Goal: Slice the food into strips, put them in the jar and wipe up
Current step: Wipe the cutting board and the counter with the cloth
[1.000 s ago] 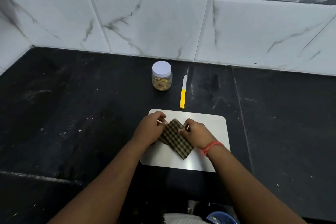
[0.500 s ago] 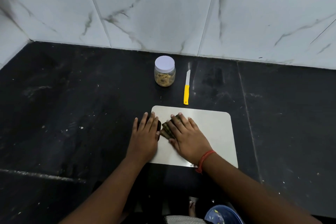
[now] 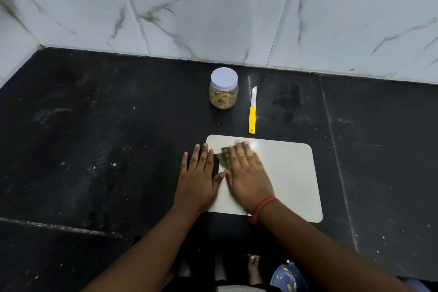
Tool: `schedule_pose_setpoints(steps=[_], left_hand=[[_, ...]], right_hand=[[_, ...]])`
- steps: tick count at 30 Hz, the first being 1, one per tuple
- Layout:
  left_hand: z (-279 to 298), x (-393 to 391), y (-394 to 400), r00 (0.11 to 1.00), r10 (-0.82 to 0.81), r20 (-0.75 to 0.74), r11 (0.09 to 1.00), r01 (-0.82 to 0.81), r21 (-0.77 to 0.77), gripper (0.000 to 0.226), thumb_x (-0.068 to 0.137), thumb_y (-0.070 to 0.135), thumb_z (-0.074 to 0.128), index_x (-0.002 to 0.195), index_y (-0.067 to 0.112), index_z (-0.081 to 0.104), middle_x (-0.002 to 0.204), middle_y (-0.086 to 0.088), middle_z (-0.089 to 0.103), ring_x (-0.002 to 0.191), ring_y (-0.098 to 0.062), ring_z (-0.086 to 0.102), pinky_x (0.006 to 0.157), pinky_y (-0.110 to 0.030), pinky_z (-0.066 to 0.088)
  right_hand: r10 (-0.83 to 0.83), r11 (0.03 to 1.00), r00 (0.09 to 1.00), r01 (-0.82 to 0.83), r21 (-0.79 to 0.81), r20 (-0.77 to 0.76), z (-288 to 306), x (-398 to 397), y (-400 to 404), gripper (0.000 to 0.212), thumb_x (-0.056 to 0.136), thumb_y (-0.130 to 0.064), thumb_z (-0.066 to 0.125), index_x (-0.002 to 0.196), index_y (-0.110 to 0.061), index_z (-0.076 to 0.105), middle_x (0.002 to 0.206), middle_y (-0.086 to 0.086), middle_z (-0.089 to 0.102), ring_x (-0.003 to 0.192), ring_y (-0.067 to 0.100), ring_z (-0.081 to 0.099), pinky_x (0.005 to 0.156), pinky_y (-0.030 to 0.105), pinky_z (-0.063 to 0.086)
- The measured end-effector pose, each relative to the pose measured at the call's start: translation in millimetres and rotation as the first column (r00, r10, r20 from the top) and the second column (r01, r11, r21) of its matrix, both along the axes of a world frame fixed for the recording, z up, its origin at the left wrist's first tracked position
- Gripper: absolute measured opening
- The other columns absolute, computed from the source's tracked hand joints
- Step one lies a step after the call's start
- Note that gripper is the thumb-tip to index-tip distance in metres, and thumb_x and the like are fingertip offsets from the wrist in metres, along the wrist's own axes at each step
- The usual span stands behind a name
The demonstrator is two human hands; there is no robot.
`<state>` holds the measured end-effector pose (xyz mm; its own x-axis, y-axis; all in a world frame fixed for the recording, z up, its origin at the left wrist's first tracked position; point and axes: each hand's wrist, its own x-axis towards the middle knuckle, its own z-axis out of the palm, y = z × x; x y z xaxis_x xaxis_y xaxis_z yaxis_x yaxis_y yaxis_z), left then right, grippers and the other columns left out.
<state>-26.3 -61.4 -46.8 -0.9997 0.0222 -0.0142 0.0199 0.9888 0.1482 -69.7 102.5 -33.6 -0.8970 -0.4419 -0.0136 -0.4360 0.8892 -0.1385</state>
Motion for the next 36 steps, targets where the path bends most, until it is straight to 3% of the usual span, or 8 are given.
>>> schedule_pose_setpoints(steps=[6, 10, 14, 18, 26, 30, 34, 36], left_hand=[[0.8, 0.1, 0.4, 1.0, 0.0, -0.001, 1.0, 0.0, 0.009, 0.081, 0.101, 0.06, 0.004, 0.154, 0.005, 0.032, 0.165, -0.013, 0.022, 0.154, -0.028, 0.012, 0.122, -0.052, 0.009], [0.1, 0.8, -0.6, 1.0, 0.006, 0.006, 1.0, -0.006, 0.015, 0.077, 0.101, 0.057, 0.013, 0.155, 0.004, 0.029, 0.165, -0.014, 0.019, 0.155, -0.028, 0.01, 0.123, -0.051, 0.011], [3.3, 1.3, -1.3, 1.0, 0.011, 0.021, 1.0, -0.012, 0.015, 0.082, 0.098, 0.059, 0.01, 0.157, 0.004, 0.024, 0.167, -0.015, 0.013, 0.156, -0.027, 0.003, 0.125, -0.051, 0.009], [5.0, 1.2, -1.5, 0.999, 0.02, 0.031, 0.999, -0.021, 0.034, 0.082, 0.097, 0.059, 0.009, 0.158, 0.005, 0.018, 0.167, -0.013, 0.009, 0.156, -0.026, -0.001, 0.126, -0.049, 0.005], [6.1, 0.0, -2.8, 0.999, 0.004, 0.05, 1.0, -0.004, 0.004, 0.086, 0.099, 0.062, -0.003, 0.157, 0.006, 0.024, 0.167, -0.014, 0.012, 0.155, -0.029, 0.005, 0.124, -0.054, 0.01], [5.7, -0.9, -1.7, 0.999, 0.008, 0.041, 1.0, -0.008, 0.008, 0.082, 0.1, 0.062, 0.005, 0.156, 0.007, 0.029, 0.166, -0.014, 0.015, 0.155, -0.031, 0.008, 0.123, -0.055, 0.012], [4.4, -1.0, -2.1, 0.999, -0.004, 0.049, 1.0, 0.005, -0.015, 0.08, 0.1, 0.06, 0.01, 0.155, 0.007, 0.033, 0.166, -0.015, 0.017, 0.155, -0.032, 0.011, 0.123, -0.056, 0.013], [3.7, -1.2, -2.0, 0.999, -0.004, 0.046, 1.0, 0.005, -0.013, 0.079, 0.1, 0.059, 0.011, 0.155, 0.008, 0.033, 0.166, -0.014, 0.017, 0.154, -0.032, 0.011, 0.123, -0.056, 0.013]], right_hand=[[-0.183, 0.982, 0.983, 0.184, -0.032, 0.009, 4.1, -5.9, -7.6, 0.061, 0.101, -0.039, 0.026, 0.155, -0.013, 0.018, 0.163, 0.008, 0.011, 0.151, 0.025, 0.006, 0.121, 0.042, 0.017], [0.049, 0.999, 0.999, -0.049, -0.021, 0.019, 2.0, -4.8, -17.7, 0.06, 0.1, -0.035, 0.024, 0.156, -0.014, 0.015, 0.163, 0.008, 0.009, 0.151, 0.025, 0.003, 0.121, 0.044, 0.019], [-0.175, 0.984, 0.984, 0.176, -0.018, 0.022, 1.6, -22.8, -25.7, 0.06, 0.102, -0.037, 0.021, 0.156, -0.014, 0.01, 0.163, 0.008, 0.005, 0.151, 0.026, -0.002, 0.122, 0.041, 0.012], [0.069, 0.998, 0.997, -0.069, 0.003, 0.03, 3.6, -32.3, -30.3, 0.059, 0.103, -0.04, 0.02, 0.156, -0.015, 0.012, 0.164, 0.005, 0.007, 0.151, 0.023, -0.001, 0.121, 0.042, 0.017], [0.004, 1.0, 1.0, -0.003, -0.027, 0.028, 4.5, -17.8, -19.1, 0.058, 0.103, -0.038, 0.022, 0.156, -0.018, 0.012, 0.164, 0.001, 0.005, 0.151, 0.019, -0.002, 0.122, 0.04, 0.016], [-0.309, 0.95, 0.951, 0.309, -0.034, 0.009, 2.3, -10.7, -2.4, 0.059, 0.102, -0.038, 0.027, 0.156, -0.017, 0.013, 0.163, 0.003, 0.007, 0.151, 0.022, 0.001, 0.122, 0.041, 0.017], [-0.017, 1.0, 1.0, 0.017, 0.009, -0.011, -0.5, 0.5, 5.6, 0.059, 0.102, -0.039, 0.027, 0.155, -0.015, 0.02, 0.162, 0.003, 0.013, 0.151, 0.022, 0.006, 0.12, 0.043, 0.023], [-0.202, 0.979, 0.979, 0.202, -0.023, 0.004, 3.0, -9.8, 23.6, 0.059, 0.101, -0.038, 0.027, 0.155, -0.015, 0.021, 0.162, 0.004, 0.014, 0.151, 0.023, 0.008, 0.119, 0.044, 0.024]])
